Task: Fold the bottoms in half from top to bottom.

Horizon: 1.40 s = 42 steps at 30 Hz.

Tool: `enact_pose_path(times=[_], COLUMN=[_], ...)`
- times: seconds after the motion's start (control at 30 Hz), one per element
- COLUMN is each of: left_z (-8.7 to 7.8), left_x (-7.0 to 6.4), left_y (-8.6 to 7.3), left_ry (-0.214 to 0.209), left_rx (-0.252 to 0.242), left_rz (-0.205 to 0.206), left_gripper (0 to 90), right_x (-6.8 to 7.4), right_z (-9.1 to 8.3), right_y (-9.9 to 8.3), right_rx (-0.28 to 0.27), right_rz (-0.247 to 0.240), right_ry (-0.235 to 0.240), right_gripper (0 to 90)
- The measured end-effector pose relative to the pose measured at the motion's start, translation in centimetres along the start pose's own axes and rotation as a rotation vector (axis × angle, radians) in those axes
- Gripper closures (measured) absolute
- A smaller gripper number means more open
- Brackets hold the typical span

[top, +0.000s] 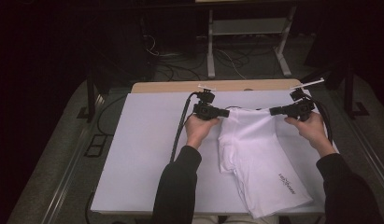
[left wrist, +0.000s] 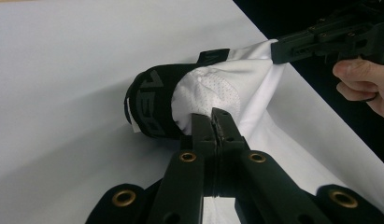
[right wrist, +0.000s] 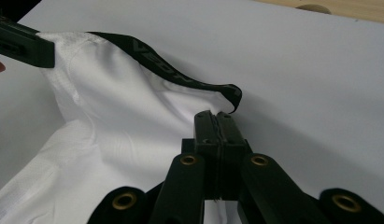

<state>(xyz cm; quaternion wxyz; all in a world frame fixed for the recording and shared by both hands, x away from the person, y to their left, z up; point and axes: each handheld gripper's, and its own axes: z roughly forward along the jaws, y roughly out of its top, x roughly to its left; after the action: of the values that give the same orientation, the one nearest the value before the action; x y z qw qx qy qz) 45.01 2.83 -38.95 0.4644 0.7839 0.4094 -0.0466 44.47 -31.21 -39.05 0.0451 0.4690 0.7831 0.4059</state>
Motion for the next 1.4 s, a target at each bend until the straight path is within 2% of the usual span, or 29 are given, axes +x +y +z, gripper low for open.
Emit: enact_pose_path(times=[0.2,0.87,1.4], left_z=[-0.4,-1.9,-2.4], left_x=[-0.5,-2.7,-4.4], left_y=[-0.5,-1.9,-3.3], left_ry=[-0.011,-0.068,-0.122], left_rx=[-0.002,-0.012,0.003], left_rz=[-0.006,0.023,0.051], left_gripper=[88.1,88.2,88.1], right_x=[0.5,2.2,3.0], right_z=[-0.3,-2.9,-4.4], right_y=[-0.9,-3.2,-5.0], right_rx=[-0.005,-0.046,-0.055], right_rz=[-0.008,-0.037,-0.055], right_ry=[0.005,0.034,0.048], right_gripper=[88.1,88.1,88.1])
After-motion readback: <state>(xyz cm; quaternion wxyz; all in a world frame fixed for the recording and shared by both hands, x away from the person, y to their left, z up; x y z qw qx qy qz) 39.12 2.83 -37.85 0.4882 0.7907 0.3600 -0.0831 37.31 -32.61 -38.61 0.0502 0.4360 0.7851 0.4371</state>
